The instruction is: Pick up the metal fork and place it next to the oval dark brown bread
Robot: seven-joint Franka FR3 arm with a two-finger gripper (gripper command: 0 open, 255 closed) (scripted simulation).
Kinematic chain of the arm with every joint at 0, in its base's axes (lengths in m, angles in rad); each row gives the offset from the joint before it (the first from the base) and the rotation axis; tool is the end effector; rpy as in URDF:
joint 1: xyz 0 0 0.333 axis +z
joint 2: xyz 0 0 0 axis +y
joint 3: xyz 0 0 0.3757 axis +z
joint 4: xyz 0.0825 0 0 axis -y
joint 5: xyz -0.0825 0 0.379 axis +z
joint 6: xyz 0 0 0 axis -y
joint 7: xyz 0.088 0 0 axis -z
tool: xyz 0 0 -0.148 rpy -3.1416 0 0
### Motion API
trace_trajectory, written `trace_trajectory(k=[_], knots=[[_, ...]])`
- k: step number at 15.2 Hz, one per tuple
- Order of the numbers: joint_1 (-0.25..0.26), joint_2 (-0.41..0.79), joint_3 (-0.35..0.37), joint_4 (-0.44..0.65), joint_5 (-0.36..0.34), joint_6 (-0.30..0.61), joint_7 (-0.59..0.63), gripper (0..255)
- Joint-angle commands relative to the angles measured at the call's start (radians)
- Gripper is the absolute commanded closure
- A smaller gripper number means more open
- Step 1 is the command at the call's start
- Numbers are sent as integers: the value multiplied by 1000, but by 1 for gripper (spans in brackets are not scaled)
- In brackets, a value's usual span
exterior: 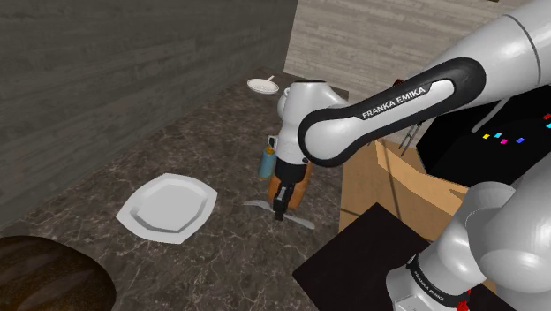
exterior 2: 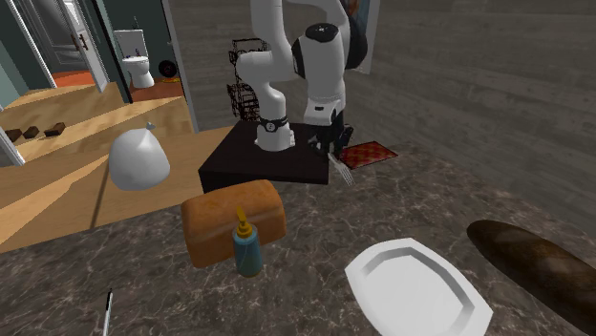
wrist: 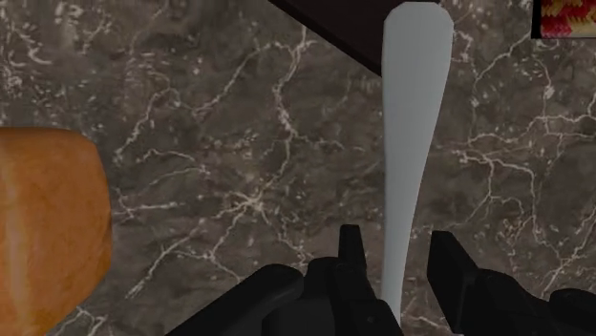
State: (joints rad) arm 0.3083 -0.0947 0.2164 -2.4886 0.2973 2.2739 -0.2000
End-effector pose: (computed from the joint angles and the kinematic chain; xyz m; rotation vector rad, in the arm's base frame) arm 0.3695 0.2325 0.3359 -2.8631 -0.7553 0.2211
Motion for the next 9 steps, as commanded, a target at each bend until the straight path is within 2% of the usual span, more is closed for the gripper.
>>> trace_trajectory(k=[1,9], knots=[[10,18,12,28,-2,-5,26,255],[90,218,89,263,-58,-6,227,255]])
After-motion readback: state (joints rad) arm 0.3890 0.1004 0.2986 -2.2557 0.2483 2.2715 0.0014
